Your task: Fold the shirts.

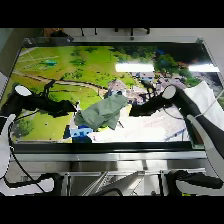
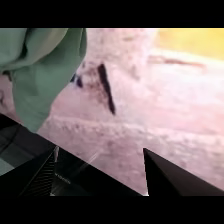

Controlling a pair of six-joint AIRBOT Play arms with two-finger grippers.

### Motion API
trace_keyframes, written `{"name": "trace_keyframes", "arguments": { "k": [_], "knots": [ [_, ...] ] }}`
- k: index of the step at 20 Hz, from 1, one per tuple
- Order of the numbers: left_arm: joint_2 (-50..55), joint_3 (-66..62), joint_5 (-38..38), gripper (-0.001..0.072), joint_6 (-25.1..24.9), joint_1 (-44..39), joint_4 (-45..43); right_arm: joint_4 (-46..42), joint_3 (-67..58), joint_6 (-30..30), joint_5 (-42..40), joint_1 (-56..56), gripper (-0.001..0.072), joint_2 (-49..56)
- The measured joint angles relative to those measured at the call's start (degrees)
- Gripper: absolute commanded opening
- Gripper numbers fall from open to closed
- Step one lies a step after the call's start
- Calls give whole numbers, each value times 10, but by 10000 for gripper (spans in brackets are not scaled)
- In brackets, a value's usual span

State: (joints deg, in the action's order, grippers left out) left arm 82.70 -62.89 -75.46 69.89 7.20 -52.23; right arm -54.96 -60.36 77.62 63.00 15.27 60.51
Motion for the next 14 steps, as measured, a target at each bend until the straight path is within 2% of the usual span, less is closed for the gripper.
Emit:
{"name": "trace_keyframes", "arguments": {
  "k": [3,8,9,11,12,13,14],
  "knots": [
    [-2,51,37,695,-1,0,-1,47,51,-12,-74,62,604,7],
    [-2,80,88,694,-12,-6,-1,142,74,-65,-183,130,601,39],
    [-2,82,99,694,-12,-9,-1,153,75,-70,-198,135,577,47],
    [-1,84,116,693,-14,-17,-3,171,76,-79,-219,142,364,62],
    [2,84,124,693,-14,-23,-3,176,76,-82,-227,144,354,68],
    [8,85,130,651,-16,-29,-3,180,75,-85,-233,145,262,72],
    [17,85,133,421,-18,-36,-5,183,73,-87,-239,146,65,75]
  ]
}}
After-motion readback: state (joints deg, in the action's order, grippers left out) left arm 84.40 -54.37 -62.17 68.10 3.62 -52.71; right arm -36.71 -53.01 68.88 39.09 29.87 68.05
